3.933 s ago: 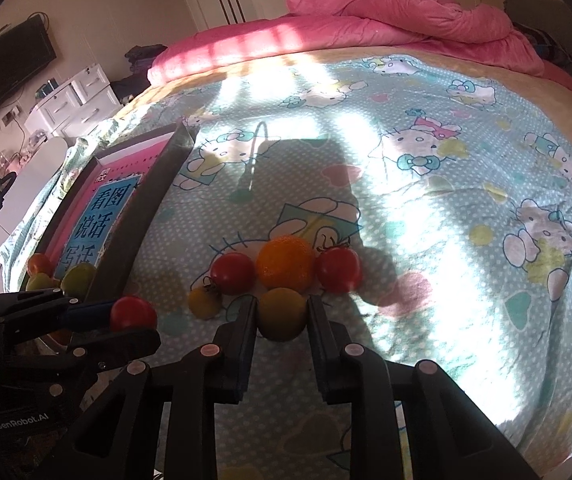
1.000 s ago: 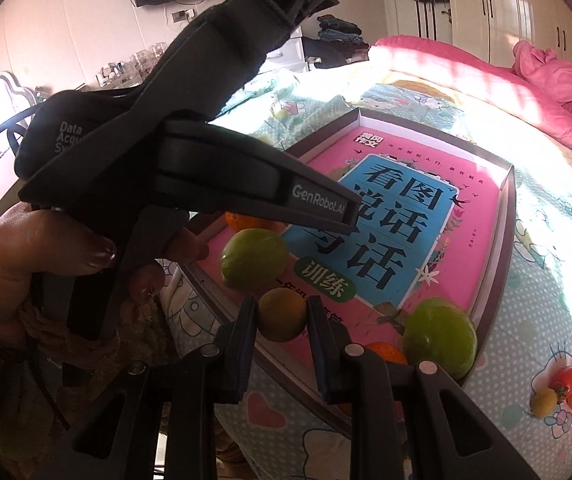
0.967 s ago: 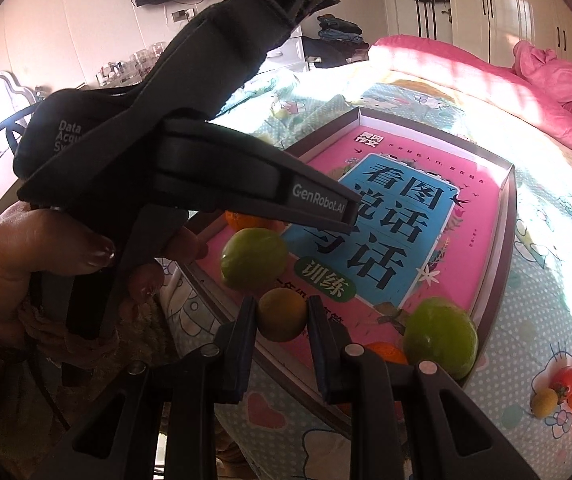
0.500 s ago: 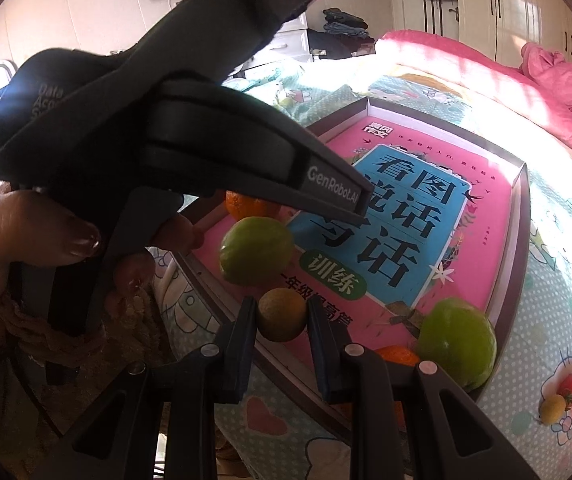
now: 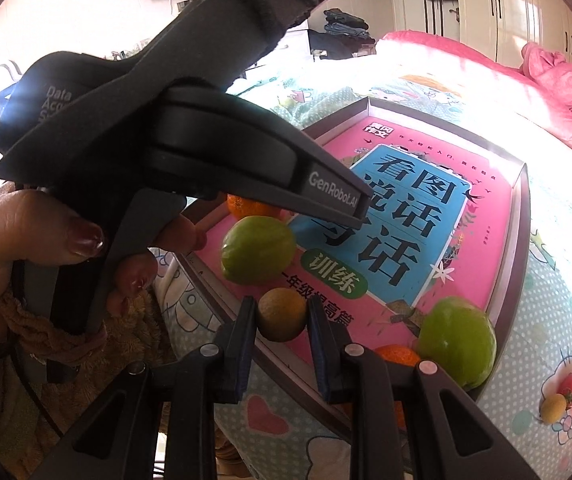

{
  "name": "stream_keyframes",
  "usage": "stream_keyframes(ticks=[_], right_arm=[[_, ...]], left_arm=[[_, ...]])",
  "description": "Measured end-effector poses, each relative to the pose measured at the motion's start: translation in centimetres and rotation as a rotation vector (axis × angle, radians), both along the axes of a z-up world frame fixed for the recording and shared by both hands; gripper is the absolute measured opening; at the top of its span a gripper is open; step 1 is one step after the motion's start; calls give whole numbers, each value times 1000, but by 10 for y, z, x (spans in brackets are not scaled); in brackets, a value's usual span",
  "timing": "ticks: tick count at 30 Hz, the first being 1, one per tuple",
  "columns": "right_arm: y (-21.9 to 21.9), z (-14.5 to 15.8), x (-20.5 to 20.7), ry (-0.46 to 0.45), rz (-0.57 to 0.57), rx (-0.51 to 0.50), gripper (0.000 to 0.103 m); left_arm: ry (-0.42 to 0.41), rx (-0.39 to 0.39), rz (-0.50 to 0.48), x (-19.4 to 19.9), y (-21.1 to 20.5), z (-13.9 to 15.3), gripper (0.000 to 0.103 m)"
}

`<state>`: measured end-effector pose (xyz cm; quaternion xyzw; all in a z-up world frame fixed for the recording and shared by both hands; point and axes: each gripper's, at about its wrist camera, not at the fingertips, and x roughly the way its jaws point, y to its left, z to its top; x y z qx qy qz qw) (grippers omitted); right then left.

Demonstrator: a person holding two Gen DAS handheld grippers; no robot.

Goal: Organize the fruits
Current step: 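Open the right tool to drop the yellow tomato while the left tool releases the red tomato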

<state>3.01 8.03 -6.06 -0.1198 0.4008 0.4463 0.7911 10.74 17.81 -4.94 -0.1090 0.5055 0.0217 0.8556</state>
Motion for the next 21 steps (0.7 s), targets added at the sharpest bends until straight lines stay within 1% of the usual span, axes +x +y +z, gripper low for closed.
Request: stream_keyframes(ticks=[7, 10, 13, 21], right_arm=[[-4, 5, 0, -6, -5, -5, 26], [-7, 6, 0, -3, -7, 3, 30], [-14, 12, 0, -3, -9, 13, 31], [-24, 17, 5, -7, -32, 35, 34]], left_arm=[[3, 6, 1, 0, -1, 0, 33], [3, 7, 1, 0, -1, 0, 33], [4, 9, 5, 0, 0, 0, 33], [2, 4, 7, -1, 1, 0, 33]])
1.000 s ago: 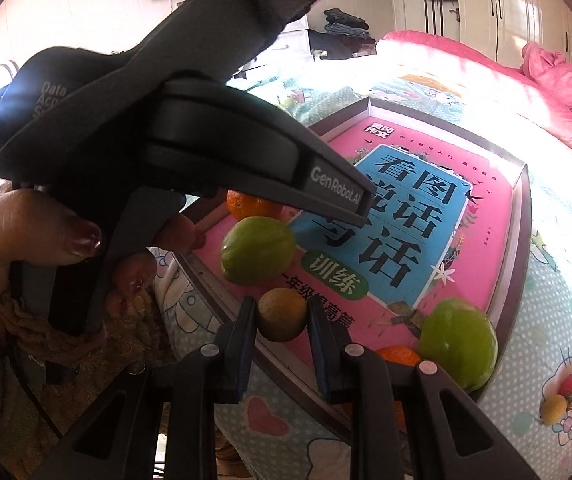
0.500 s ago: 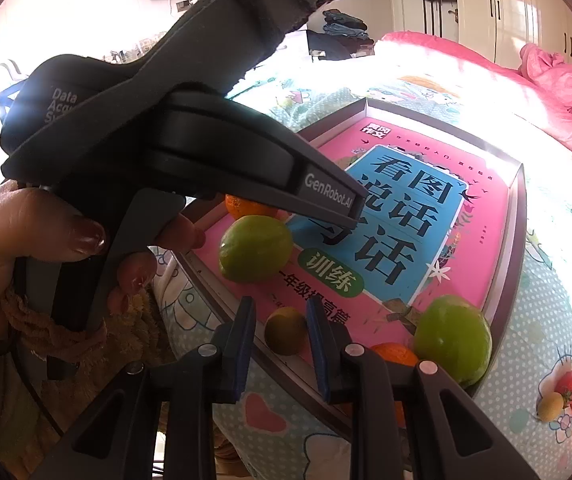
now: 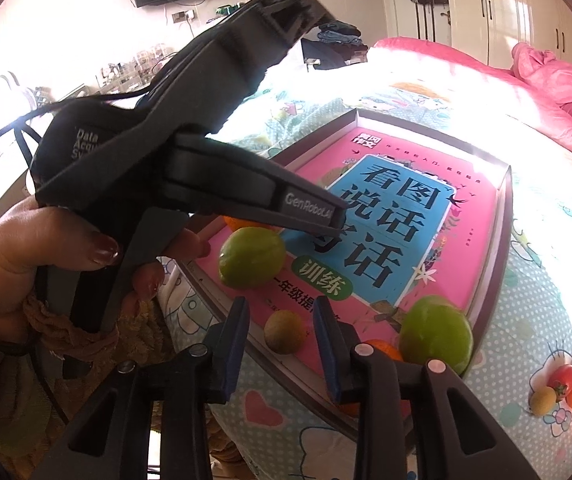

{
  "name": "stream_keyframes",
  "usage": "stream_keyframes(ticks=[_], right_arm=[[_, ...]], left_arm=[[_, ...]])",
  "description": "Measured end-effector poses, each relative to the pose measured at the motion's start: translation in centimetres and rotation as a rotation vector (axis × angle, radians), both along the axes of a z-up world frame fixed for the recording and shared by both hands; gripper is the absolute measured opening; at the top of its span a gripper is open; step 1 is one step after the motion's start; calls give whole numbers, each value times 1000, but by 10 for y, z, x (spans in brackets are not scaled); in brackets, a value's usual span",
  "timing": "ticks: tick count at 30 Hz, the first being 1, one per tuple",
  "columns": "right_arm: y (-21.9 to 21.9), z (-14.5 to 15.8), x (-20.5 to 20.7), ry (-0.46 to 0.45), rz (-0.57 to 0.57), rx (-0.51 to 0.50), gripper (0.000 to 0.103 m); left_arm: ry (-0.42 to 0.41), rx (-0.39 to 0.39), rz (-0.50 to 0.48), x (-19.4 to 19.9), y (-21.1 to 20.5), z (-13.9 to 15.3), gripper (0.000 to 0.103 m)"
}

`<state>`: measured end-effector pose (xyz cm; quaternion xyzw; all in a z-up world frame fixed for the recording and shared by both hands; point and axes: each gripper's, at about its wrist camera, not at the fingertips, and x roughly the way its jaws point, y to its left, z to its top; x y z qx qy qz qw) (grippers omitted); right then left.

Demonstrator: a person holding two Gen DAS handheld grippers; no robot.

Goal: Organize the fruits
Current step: 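Open the right tool to drop the yellow tomato while the left tool releases the red tomato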

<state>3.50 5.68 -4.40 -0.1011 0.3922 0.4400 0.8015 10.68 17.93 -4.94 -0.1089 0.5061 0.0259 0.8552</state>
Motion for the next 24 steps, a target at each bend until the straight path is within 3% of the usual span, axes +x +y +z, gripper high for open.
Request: stream_keyframes(ticks=[4, 20, 24], right_arm=[[-6, 3, 3, 2, -13, 5, 39], [-14, 6, 13, -4, -59, 4, 42], [-18, 8, 10, -11, -75, 17, 48]], left_arm=[[-6, -14, -1, 0, 1, 1, 36], [-61, 31, -9, -4, -4, 16, 54], [-82, 22, -4, -5, -3, 20, 59]])
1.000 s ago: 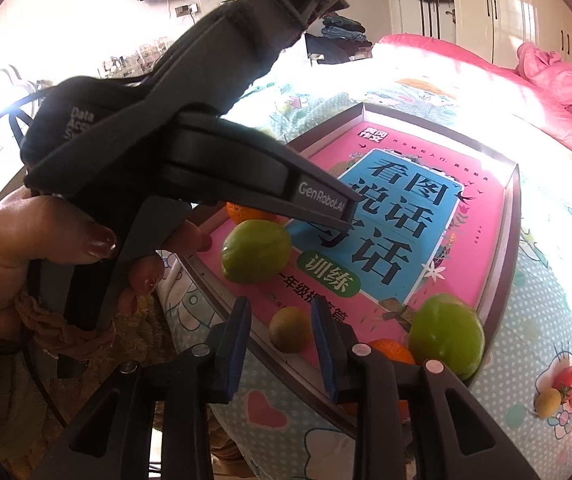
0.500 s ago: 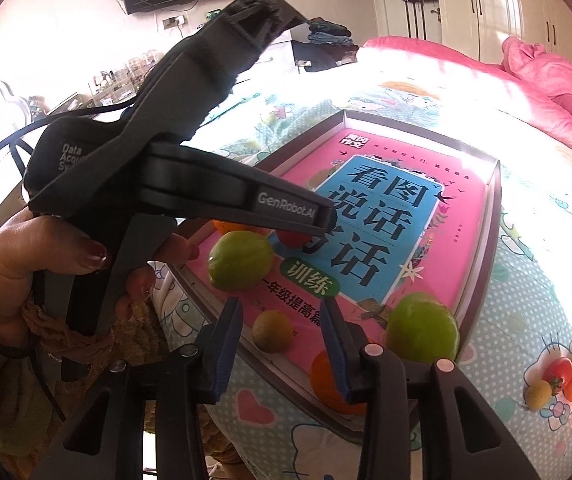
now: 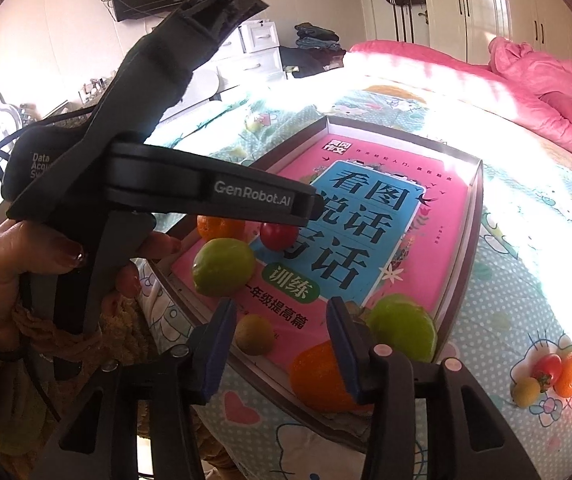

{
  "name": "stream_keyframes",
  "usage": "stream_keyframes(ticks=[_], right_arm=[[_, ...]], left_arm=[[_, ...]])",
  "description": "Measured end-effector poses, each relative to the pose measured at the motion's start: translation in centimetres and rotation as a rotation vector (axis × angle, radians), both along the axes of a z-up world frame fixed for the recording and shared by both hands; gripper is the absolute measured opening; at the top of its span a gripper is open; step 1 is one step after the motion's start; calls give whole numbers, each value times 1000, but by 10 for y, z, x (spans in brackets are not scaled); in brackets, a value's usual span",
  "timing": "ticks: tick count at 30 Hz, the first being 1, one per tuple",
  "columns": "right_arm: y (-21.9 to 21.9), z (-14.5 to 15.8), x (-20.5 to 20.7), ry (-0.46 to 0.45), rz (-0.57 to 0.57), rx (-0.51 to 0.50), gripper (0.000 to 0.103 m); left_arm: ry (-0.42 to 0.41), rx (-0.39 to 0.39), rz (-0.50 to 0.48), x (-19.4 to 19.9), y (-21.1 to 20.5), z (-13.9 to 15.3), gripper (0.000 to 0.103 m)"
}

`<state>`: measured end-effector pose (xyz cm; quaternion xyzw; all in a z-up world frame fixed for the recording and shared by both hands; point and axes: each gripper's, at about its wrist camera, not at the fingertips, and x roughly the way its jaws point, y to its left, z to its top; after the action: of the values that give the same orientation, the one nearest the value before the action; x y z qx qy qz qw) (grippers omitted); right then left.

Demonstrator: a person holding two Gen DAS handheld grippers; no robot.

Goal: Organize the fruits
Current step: 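Move both open tools from the tray back to the tomato pile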

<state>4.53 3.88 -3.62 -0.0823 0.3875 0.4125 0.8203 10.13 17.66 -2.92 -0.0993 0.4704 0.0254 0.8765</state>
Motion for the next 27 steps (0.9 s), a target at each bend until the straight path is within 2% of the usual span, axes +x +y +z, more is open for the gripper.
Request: stream_keyframes(ticks=[8, 11, 13, 15, 27], right_arm=[[-6, -2, -2, -7, -15, -1, 49], [-6, 0, -2, -19, -24, 1, 51], [-10, 2, -2, -26, -36, 10, 58], [-14, 3, -1, -33, -47, 20, 61], [-43, 19, 14, -66, -154, 50, 69]], left_arm=[[-43, -27, 5, -3, 2, 9, 72], [-47, -16, 1, -3, 1, 10, 73], [-51, -17, -6, -3, -1, 11, 75], [-57, -14, -13, -4, -3, 12, 75], [-87, 25, -48, -8, -13, 20, 78]])
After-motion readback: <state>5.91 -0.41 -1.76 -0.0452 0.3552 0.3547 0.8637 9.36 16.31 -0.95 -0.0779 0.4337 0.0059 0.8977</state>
